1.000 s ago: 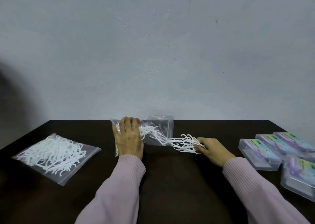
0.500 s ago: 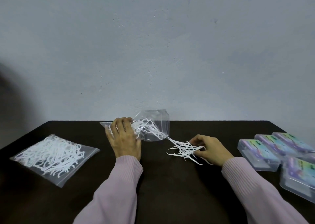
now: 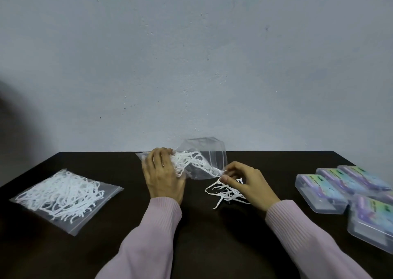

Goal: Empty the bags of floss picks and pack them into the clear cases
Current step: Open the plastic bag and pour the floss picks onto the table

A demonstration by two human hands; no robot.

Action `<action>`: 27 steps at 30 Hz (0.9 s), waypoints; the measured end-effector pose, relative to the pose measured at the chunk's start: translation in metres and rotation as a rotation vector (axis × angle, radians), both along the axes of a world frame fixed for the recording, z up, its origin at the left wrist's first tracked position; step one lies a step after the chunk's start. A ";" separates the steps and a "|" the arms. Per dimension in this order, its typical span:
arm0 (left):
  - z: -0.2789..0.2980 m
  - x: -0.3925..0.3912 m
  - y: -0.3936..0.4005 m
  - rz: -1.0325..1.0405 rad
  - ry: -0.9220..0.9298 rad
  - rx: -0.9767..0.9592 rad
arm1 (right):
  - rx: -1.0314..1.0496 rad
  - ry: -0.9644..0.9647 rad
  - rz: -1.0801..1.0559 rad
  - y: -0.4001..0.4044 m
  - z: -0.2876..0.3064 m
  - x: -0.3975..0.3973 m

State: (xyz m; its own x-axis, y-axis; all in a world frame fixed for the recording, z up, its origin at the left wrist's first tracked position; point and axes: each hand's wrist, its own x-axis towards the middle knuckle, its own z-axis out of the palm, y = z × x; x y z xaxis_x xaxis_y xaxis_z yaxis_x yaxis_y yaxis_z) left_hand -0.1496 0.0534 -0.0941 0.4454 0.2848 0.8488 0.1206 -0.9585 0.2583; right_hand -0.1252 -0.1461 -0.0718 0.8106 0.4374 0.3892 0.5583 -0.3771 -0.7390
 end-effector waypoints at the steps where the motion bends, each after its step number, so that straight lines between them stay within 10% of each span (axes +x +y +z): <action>1: 0.000 0.000 -0.001 -0.008 0.008 0.024 | 0.032 -0.005 -0.007 0.000 0.001 0.000; 11: -0.004 0.008 -0.001 -0.141 -0.018 0.166 | 0.194 0.055 -0.095 -0.013 0.003 0.005; 20: 0.006 -0.001 -0.002 -0.153 0.103 -0.399 | 0.137 0.021 -0.089 -0.006 0.002 0.001; 27: 0.011 -0.002 -0.005 -0.197 0.067 -0.299 | 0.108 -0.055 -0.046 -0.004 0.000 -0.004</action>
State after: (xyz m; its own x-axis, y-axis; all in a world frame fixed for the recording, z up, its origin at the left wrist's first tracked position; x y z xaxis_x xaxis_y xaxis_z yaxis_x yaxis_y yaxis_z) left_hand -0.1516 0.0488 -0.0828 0.5682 0.4187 0.7084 -0.0331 -0.8485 0.5281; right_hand -0.1291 -0.1503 -0.0715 0.8053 0.3532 0.4761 0.5827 -0.3234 -0.7456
